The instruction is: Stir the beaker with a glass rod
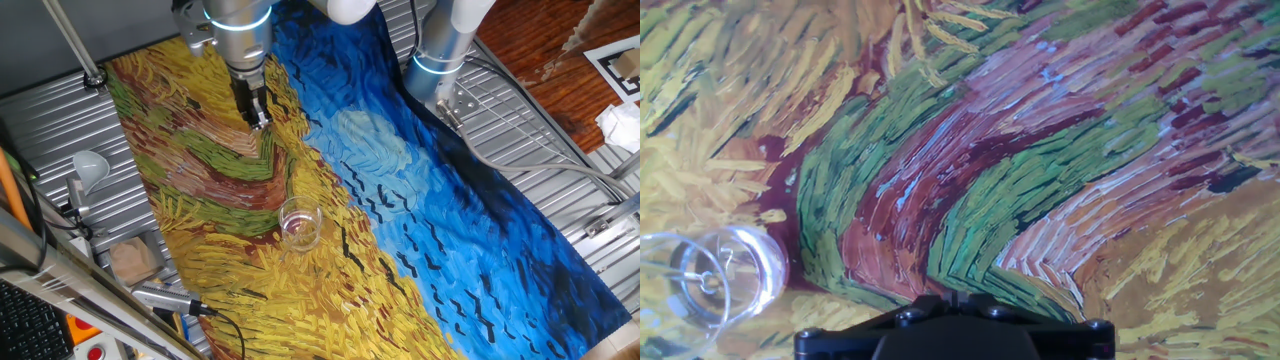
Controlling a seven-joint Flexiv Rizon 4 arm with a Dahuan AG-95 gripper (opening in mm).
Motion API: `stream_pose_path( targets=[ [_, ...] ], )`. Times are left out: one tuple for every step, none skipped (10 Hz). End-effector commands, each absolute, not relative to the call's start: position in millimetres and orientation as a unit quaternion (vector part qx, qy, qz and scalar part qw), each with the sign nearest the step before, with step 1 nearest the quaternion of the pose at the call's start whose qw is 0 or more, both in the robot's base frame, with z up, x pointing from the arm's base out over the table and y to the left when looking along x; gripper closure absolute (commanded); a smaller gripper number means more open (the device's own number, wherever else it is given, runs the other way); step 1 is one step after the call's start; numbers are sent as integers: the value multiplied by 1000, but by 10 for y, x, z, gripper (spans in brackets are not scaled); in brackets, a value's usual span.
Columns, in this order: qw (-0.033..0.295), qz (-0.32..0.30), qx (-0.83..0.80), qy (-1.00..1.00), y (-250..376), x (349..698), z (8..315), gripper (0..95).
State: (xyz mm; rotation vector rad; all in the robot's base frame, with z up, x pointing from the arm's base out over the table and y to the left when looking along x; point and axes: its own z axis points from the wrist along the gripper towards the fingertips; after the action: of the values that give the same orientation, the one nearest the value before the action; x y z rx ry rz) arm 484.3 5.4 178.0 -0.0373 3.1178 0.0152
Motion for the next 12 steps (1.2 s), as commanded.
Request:
stream_pose_path(
  targets=[
    [14,2,-27,1000,52,4828,1790,950],
    [12,3,-26,1000,69,4817,1837,950],
    [10,3,-20,1000,105,4806,1890,950],
    [10,7,-17,1000,162,4810,1923,950],
    [10,11,-15,1000,211,4812,1953,950],
    [10,13,-15,1000,273,4802,2004,950],
    [11,15,-19,1000,352,4786,2070,950],
    [10,16,-19,1000,387,4780,2096,950],
    [10,15,-22,1000,539,4751,2193,950],
    [10,14,-22,1000,646,4735,2237,950],
    [10,14,-19,1000,797,4717,2280,950],
    [10,14,-18,1000,864,4708,2296,950]
  ],
)
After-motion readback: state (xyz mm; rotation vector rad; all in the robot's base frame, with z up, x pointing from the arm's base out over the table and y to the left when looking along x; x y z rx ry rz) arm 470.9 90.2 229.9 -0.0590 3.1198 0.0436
